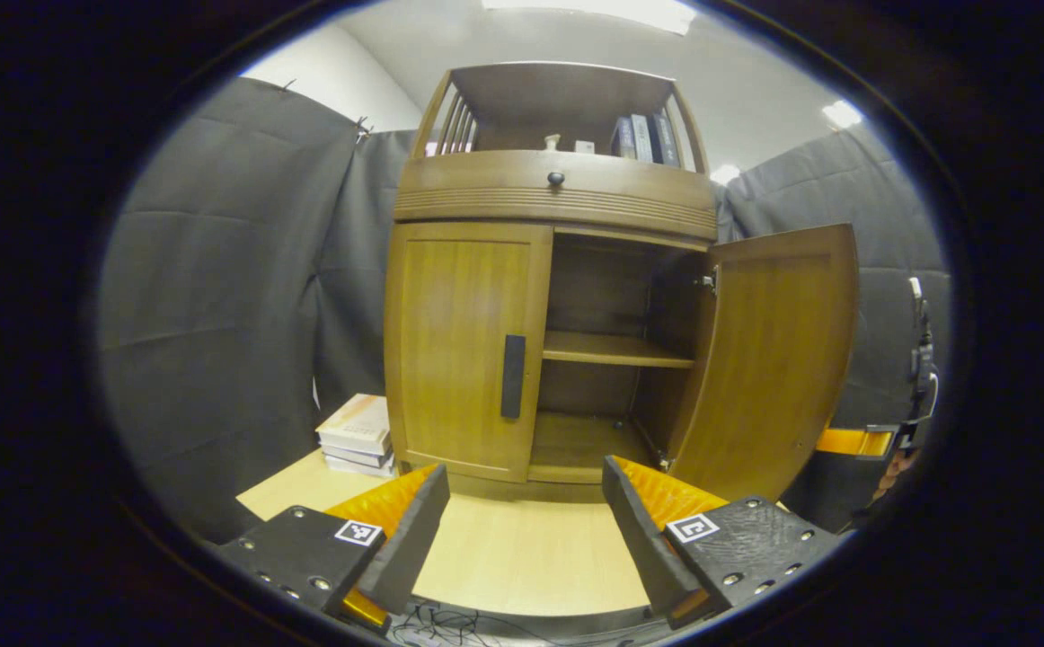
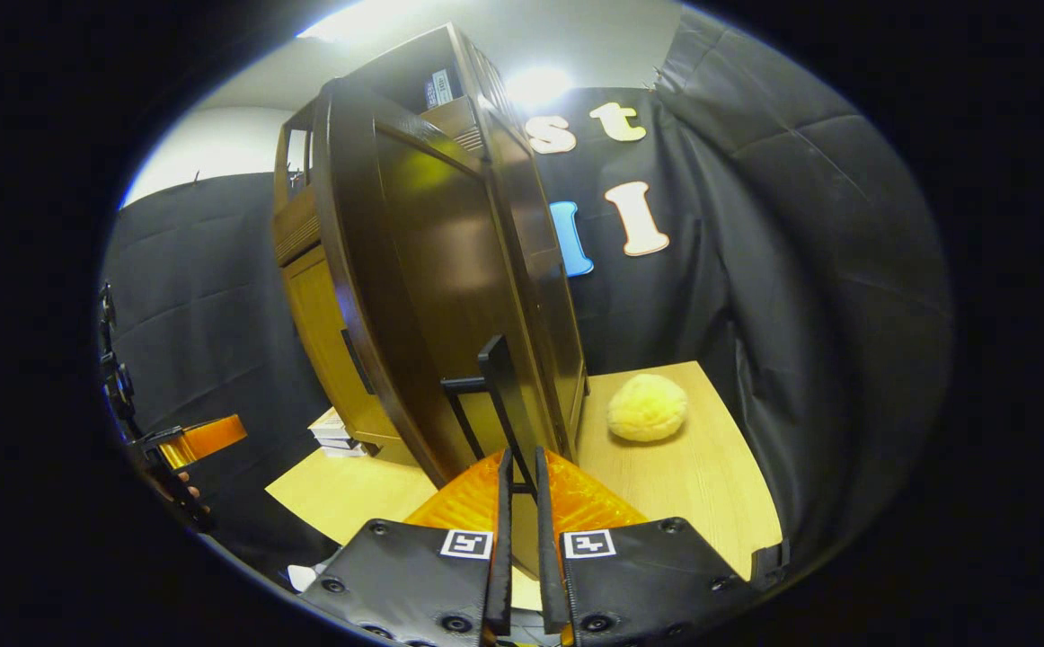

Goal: Open the right door of the double-door shoe cabinet with the right hand, and open the left door with the left hand.

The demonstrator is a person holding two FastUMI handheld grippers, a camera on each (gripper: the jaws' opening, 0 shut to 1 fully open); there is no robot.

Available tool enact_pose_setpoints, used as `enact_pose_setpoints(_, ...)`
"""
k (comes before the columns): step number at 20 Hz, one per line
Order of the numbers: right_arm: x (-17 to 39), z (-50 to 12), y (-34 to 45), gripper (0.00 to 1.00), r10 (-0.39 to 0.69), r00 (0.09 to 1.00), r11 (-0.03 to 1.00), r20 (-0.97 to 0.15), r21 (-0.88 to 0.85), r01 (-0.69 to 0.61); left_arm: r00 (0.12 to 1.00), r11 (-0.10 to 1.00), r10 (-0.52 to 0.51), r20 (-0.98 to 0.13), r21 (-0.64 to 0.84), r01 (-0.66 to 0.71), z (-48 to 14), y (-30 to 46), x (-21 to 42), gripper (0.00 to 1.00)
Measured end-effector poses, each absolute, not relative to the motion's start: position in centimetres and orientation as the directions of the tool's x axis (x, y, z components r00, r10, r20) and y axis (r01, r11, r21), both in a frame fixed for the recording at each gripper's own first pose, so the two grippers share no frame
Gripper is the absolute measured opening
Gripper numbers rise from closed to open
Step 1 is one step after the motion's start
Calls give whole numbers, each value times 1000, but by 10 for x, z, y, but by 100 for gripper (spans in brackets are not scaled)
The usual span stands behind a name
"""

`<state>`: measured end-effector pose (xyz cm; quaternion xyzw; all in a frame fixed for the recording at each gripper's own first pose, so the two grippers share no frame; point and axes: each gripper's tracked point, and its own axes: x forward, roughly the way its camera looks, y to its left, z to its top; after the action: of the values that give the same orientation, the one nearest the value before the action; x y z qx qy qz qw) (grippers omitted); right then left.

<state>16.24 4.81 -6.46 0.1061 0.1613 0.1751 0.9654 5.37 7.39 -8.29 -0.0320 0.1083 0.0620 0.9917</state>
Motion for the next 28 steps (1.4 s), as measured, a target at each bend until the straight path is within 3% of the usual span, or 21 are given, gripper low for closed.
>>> enact_pose_setpoints(2, 160, -66, 40, 3, 326, 902, 934, -284, 243, -261, 970, 993, 112, -214, -23, -119, -72, 84, 61, 100)
enact_pose_setpoints(3, 158, -64, 36, 9, 304, 908, 941, -288, 236, -241, 972, 994, 106, -209, -7, -110, -71, 87, 62, 100)
enact_pose_setpoints(8, 146, -57, 21, 9, 186, 938, 972, -294, 197, -131, 980, 997, 74, -187, 38, -68, -64, 109, 106, 100)
enact_pose_setpoints(9, 146, -55, 19, 0, 162, 945, 976, -284, 187, -111, 982, 998, 61, -180, 40, -55, -60, 112, 120, 100)
enact_pose_setpoints(10, 146, -53, 18, 9, 137, 951, 980, -276, 180, -89, 983, 998, 52, -178, 36, -46, -59, 115, 134, 100)
enact_pose_setpoints(11, 144, -50, 17, 0, 115, 956, 982, -271, 175, -69, 985, 999, 45, -169, 28, -41, -56, 119, 146, 100)
enact_pose_setpoints(12, 143, -48, 17, 0, 95, 961, 983, -261, 175, -49, 987, 999, 40, -155, 19, -38, -53, 123, 161, 100)
enact_pose_setpoints(14, 141, -42, 20, 18, 70, 968, 983, -242, 183, -25, 991, 1000, 29, -134, 5, -29, -50, 129, 190, 100)
enact_pose_setpoints(15, 141, -40, 22, 22, 55, 969, 984, -240, 179, -12, 990, 1000, 23, -137, 0, -23, -51, 131, 203, 100)
enact_pose_setpoints(20, 132, -44, 24, 69, 26, 968, 987, -248, 157, 14, 981, 999, 39, -191, 21, -36, -71, 140, 258, 96)
enact_pose_setpoints(23, 129, -43, 28, 96, 4, 968, 988, -252, 153, 36, 975, 999, 14, -220, -44, -25, -87, 138, 285, 100)
enact_pose_setpoints(28, 126, -45, 30, 98, -24, 965, 991, -261, 121, 57, 972, 997, -10, -234, -73, -7, -109, 141, 316, 100)
